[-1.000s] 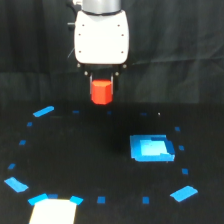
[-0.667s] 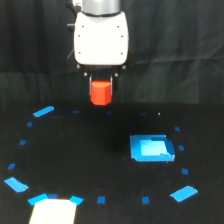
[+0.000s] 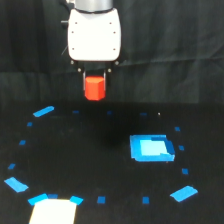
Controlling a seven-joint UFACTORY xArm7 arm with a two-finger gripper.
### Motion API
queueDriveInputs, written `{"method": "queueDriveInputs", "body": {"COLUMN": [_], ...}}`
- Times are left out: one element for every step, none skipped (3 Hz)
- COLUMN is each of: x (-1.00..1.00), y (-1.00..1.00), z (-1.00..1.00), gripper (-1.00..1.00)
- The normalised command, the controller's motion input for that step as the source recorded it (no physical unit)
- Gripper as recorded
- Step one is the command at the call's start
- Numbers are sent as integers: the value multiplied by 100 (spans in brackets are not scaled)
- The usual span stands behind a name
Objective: Pick up the red object from the table
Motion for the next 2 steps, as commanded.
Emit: {"method": "queueDriveInputs", "body": {"x": [1,-29], "y": [25,55], "z": [0,17], "gripper": [-82,-74]}}
